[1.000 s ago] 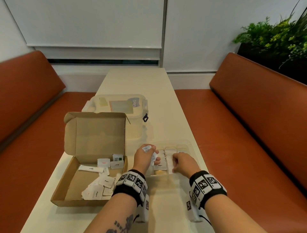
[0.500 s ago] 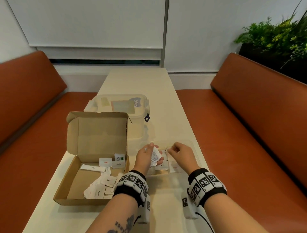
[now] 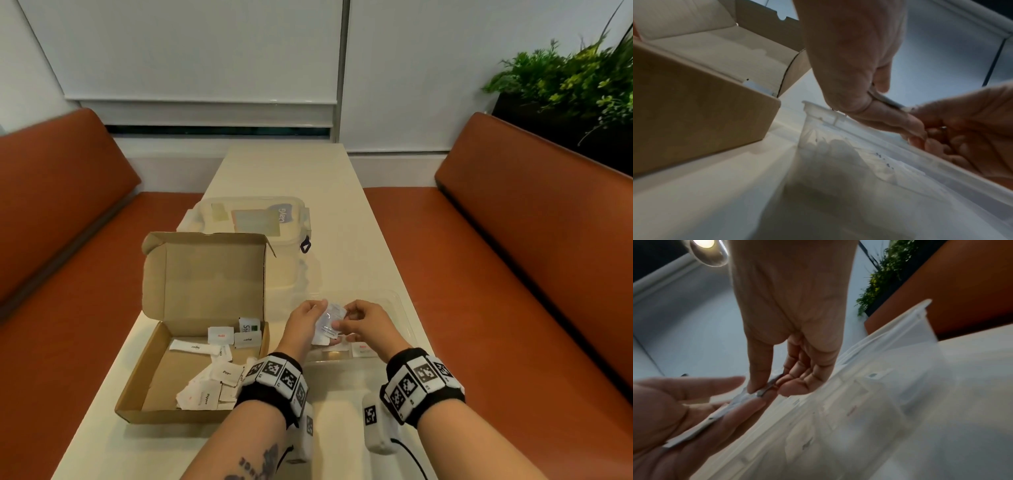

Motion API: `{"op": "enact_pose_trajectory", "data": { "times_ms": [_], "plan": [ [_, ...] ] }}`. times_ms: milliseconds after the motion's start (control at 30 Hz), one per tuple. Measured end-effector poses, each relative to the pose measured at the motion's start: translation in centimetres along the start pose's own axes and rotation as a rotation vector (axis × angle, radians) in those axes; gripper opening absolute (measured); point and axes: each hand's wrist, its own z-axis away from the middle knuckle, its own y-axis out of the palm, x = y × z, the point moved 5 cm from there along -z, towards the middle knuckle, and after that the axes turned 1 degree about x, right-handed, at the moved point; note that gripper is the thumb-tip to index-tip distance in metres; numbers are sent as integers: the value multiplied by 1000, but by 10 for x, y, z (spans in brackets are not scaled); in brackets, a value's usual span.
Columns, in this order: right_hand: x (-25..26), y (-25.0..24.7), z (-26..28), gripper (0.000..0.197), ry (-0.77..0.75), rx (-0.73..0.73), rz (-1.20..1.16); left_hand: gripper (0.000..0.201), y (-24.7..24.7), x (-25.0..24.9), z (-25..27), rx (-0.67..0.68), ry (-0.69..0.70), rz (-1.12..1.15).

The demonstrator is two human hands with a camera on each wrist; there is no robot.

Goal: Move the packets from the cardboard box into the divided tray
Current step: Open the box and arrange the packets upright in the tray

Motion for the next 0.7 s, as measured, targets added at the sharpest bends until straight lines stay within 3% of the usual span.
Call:
{"op": "enact_pose_trajectory", "data": {
  "times_ms": [67,233,400,567,633,700],
  "plan": [
    [-3,-8,0,22,12,-41,-21,8,3,1,0,32,-46,33],
    [-5,-32,1,16,17,-181,-112,22,14,3,0,30,-14,23],
    [5,-53,13,12,-162,-178,-232,27,31,0,0,45,24,29],
    [10,-65,22,10,-228,-148,-85,16,49,1,0,101,-15,174],
    [10,-67,24,9,-241,-138,-37,33,54,3,0,121,-39,205],
    [11,-67,26,9,-248,-111,15,36,56,3,-1,133,-36,172]
  ]
}}
